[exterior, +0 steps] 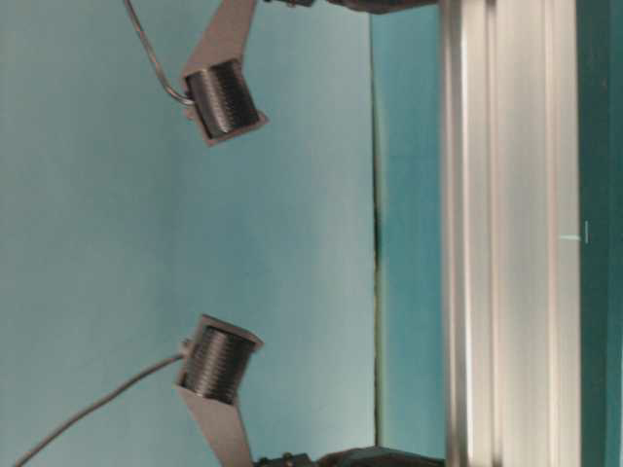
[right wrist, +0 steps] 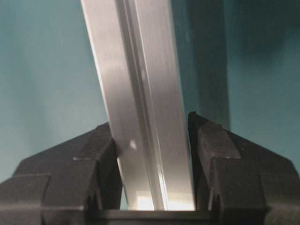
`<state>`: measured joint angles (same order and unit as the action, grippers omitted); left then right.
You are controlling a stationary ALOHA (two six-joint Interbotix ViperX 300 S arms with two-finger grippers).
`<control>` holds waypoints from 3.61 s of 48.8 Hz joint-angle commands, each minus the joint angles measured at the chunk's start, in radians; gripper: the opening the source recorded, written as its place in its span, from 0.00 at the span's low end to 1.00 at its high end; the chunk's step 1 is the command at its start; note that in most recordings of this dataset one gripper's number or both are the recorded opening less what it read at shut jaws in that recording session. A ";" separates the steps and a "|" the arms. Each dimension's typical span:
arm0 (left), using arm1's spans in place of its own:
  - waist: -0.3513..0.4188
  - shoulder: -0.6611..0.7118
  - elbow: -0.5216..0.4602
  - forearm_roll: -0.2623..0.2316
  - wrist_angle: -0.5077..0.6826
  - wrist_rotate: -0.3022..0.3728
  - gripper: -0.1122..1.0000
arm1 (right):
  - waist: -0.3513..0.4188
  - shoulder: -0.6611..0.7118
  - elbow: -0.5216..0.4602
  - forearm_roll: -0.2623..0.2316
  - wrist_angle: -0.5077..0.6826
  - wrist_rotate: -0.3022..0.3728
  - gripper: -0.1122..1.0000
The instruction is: Lift the metal rail with both hands and move it towards you.
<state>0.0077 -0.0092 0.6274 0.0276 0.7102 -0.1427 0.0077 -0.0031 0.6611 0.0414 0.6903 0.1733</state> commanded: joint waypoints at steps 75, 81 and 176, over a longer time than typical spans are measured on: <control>0.006 0.029 0.041 -0.006 -0.158 -0.135 0.36 | -0.015 0.075 0.021 0.005 -0.135 0.017 0.46; 0.006 0.031 0.048 -0.006 -0.186 -0.150 0.36 | -0.015 0.084 0.026 0.005 -0.135 0.017 0.46; -0.006 -0.066 0.077 -0.006 -0.249 -0.091 0.96 | -0.003 0.044 0.002 0.084 -0.160 0.071 0.99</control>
<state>0.0046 -0.0337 0.7225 0.0230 0.4541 -0.2439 0.0199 0.0660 0.6811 0.1350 0.5262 0.2454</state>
